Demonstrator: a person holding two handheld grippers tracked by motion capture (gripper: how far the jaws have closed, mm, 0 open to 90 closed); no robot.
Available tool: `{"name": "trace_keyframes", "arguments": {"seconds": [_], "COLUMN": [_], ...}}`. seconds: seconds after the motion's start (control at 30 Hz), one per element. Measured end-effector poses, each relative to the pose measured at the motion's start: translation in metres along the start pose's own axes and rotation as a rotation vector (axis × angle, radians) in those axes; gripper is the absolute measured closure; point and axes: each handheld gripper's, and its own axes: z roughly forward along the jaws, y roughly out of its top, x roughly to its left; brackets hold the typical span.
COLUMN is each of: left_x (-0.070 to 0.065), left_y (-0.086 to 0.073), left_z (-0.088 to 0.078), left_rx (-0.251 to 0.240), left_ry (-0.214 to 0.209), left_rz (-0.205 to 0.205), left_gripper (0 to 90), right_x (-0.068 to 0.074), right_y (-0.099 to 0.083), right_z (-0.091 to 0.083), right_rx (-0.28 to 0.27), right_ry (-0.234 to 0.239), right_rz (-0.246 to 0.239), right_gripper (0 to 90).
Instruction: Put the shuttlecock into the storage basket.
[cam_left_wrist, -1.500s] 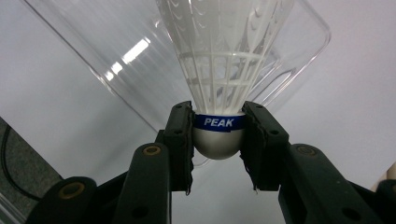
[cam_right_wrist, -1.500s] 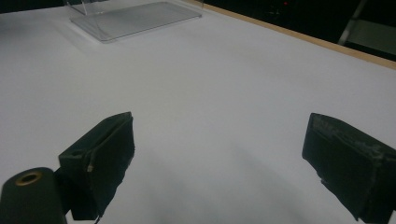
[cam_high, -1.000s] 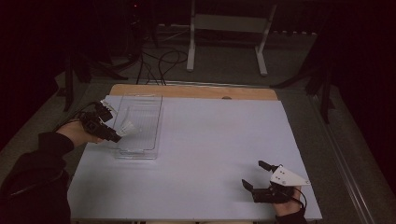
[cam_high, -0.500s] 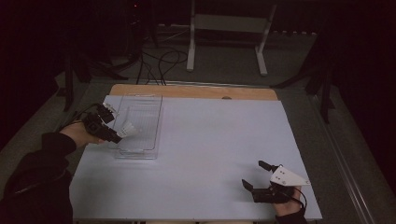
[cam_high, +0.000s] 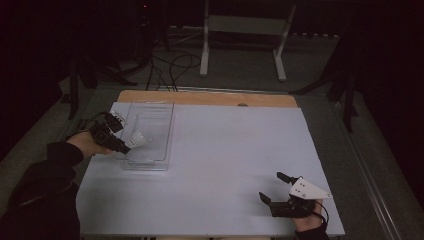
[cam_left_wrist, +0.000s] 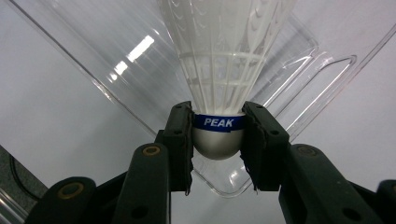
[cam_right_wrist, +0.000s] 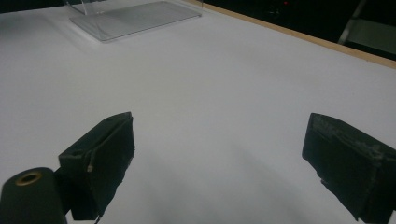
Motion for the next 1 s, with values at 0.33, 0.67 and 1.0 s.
{"name": "trace_keyframes", "arguments": {"seconds": [0.33, 0.67, 1.0], "left_x": [0.001, -0.001, -0.008], "left_y": [0.002, 0.006, 0.013], "left_z": [0.005, 0.004, -0.003], "left_rx": [0.015, 0.017, -0.016], "left_ry": [0.002, 0.001, 0.002], "left_rz": [-0.006, -0.016, -0.029], "left_gripper": [65.2, 62.0, 39.6], "right_x": [0.0, -0.001, 0.0], "right_y": [0.0, 0.0, 0.0], "right_z": [0.0, -0.001, -0.001], "right_rx": [-0.001, -0.002, -0.001], "right_ry": [0.0, -0.003, -0.006], "right_rz": [-0.002, -0.002, -0.002], "right_gripper": [9.2, 9.2, 9.2]}}
